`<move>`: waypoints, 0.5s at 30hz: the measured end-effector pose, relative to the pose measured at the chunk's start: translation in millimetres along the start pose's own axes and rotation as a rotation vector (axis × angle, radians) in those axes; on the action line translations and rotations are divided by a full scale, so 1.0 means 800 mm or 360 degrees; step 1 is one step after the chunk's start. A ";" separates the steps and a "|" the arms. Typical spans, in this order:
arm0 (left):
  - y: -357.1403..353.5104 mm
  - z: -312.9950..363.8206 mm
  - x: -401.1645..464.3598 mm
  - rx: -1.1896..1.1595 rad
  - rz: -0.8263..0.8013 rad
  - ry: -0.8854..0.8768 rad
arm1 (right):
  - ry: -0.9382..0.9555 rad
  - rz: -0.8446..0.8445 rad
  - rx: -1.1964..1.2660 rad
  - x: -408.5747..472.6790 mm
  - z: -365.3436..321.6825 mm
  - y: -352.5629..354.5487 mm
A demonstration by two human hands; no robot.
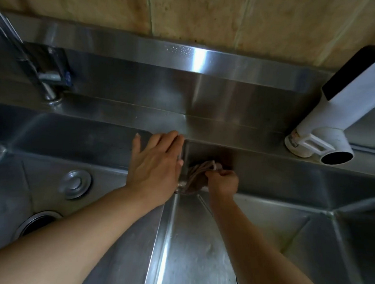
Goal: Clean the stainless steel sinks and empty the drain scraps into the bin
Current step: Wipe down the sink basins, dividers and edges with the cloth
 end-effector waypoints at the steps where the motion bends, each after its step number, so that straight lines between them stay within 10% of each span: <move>1: -0.003 -0.001 0.001 -0.0008 0.0048 -0.0013 | -0.0018 0.0017 -0.0117 0.005 0.012 -0.004; 8: -0.009 -0.003 0.004 0.0040 0.0165 -0.0041 | -0.0243 0.0054 -0.0371 0.026 0.053 -0.029; 15: -0.002 -0.006 -0.001 0.0008 -0.0080 -0.0006 | -0.0037 -0.0248 0.0222 -0.014 -0.011 -0.026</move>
Point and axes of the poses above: each hand's wrist, its own x-axis towards the middle knuckle, its own y-axis out of the back of the hand, z = x × y, the point moved 1 cm from there along x, towards the middle knuckle, and after that the axes turned 14 degrees about -z, right-handed, at the moved point
